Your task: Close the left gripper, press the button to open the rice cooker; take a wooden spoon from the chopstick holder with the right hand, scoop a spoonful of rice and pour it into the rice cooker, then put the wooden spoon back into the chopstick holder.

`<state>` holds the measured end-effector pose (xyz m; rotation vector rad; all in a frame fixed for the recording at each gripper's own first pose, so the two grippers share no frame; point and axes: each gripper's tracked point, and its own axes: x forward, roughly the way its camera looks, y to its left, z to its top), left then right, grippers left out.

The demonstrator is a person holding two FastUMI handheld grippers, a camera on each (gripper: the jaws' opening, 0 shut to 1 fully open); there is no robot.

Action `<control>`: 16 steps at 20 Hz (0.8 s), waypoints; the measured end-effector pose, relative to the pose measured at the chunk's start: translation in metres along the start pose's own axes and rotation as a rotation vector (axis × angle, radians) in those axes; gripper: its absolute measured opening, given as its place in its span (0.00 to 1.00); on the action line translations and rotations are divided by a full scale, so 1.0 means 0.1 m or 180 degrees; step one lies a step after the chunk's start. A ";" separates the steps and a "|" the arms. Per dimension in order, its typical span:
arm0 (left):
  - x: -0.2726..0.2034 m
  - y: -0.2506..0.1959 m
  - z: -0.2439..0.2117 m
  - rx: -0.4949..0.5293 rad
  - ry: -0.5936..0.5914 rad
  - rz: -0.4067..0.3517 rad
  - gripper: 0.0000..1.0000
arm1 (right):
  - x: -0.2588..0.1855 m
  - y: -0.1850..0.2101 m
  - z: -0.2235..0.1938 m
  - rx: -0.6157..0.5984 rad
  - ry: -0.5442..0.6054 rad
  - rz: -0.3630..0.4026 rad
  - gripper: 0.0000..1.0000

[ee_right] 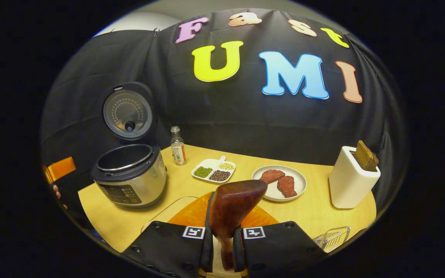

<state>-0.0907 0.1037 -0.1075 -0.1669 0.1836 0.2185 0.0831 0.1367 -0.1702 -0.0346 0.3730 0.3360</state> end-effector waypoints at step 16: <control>0.02 0.07 -0.14 -0.0024 0.0073 0.0044 0.93 | 0.17 0.53 -0.25 0.0334 0.0088 0.0377 0.22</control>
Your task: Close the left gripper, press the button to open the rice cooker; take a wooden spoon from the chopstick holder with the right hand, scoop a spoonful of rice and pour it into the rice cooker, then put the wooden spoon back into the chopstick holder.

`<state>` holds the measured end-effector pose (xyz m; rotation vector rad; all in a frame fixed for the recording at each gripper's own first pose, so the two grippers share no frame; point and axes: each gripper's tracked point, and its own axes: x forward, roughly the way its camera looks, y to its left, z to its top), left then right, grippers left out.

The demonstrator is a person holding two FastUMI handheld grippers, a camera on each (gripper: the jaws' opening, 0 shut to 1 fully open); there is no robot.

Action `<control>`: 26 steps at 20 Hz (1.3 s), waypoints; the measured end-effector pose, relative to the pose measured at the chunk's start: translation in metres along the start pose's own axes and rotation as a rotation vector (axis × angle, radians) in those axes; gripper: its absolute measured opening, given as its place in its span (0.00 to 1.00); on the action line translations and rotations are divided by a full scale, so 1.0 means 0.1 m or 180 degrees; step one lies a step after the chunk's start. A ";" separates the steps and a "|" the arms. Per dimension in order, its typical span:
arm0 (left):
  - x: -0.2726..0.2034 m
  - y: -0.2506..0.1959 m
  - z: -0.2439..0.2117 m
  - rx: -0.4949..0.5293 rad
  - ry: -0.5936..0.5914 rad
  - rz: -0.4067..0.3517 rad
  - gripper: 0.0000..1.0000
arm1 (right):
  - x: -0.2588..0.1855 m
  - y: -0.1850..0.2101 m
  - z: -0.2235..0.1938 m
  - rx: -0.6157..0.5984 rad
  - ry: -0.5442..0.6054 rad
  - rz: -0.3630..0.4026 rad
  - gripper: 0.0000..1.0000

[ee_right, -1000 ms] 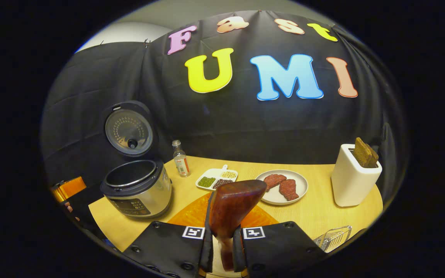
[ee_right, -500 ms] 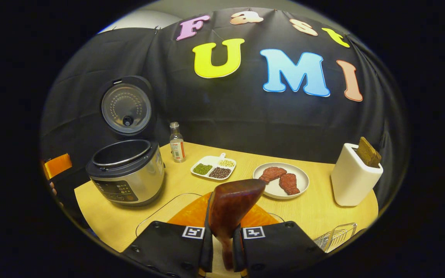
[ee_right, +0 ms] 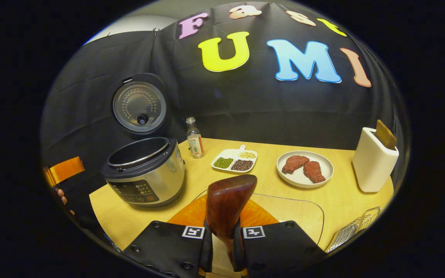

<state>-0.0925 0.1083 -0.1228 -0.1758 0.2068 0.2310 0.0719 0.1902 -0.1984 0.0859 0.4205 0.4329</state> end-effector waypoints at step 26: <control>-0.11 -0.16 0.12 0.0193 -0.0067 0.0003 0.93 | -0.54 -1.07 0.60 0.2244 -0.0755 -0.0143 0.22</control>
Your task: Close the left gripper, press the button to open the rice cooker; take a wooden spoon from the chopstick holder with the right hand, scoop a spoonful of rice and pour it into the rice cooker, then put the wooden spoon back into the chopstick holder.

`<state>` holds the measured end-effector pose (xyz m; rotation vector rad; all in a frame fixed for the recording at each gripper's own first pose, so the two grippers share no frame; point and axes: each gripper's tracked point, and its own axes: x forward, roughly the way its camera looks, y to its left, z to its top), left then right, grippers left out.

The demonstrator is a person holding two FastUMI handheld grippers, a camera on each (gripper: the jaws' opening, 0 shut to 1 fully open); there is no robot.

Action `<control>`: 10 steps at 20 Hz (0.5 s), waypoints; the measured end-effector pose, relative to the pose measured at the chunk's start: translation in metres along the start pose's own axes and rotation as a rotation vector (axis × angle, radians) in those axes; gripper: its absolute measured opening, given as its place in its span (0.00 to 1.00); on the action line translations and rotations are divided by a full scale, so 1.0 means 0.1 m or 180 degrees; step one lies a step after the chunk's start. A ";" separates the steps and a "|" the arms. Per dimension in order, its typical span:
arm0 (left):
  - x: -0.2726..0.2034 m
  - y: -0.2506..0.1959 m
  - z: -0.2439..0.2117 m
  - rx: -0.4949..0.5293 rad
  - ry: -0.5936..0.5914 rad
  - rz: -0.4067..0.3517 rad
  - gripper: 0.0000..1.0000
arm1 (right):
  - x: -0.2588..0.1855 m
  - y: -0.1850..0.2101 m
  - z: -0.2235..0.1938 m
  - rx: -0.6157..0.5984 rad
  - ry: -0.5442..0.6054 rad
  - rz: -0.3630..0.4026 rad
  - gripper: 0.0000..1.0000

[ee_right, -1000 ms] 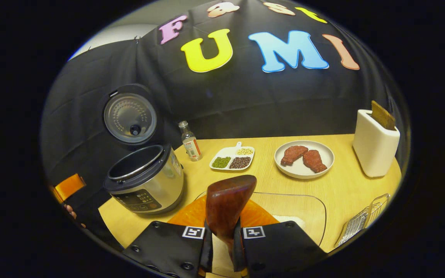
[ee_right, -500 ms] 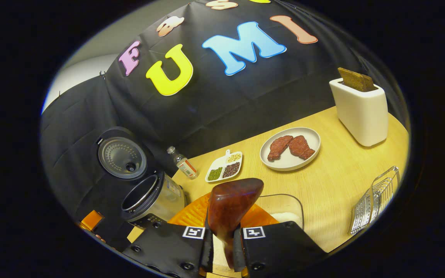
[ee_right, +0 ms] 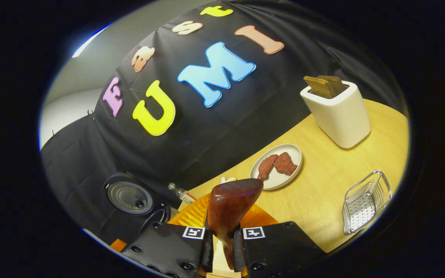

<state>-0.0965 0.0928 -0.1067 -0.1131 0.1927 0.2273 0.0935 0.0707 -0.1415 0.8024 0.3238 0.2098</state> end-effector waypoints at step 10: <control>-0.06 0.26 -0.07 -0.0063 0.0036 0.0068 0.96 | 0.11 -0.11 0.08 0.0995 -0.0104 0.0003 0.22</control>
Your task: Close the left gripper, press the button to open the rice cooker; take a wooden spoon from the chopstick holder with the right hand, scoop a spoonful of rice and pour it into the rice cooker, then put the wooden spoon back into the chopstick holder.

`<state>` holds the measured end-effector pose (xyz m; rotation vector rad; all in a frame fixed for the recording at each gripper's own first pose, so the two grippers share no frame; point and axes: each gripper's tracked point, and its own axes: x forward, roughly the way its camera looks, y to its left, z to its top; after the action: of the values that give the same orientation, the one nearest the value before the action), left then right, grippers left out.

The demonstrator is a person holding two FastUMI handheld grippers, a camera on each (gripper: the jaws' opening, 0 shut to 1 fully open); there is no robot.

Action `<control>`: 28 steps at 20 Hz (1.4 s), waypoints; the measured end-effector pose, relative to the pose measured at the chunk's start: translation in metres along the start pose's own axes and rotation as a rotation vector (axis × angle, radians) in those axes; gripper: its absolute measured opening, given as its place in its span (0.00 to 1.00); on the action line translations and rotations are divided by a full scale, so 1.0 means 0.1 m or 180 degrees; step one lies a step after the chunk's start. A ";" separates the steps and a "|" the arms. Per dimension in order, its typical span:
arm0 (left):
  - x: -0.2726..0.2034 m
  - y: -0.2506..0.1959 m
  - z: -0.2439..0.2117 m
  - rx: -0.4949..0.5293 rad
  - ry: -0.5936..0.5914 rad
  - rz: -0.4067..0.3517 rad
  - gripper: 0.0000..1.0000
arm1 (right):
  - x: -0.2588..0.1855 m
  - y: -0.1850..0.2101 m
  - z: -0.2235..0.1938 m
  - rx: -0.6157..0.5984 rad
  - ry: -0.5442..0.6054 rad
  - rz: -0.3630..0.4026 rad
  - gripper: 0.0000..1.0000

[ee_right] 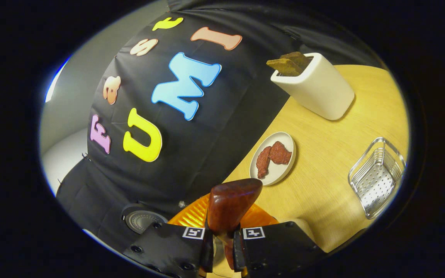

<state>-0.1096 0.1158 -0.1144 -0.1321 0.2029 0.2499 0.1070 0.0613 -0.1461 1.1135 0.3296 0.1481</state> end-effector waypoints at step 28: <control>0.05 0.85 -0.30 -0.0296 0.0190 0.0073 0.89 | 1.01 1.74 -0.99 0.0808 0.0273 0.0519 0.19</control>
<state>-0.1317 0.1938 -0.1534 -0.2297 0.2524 0.2786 0.1776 0.2508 -0.0483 1.3885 0.3406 0.3054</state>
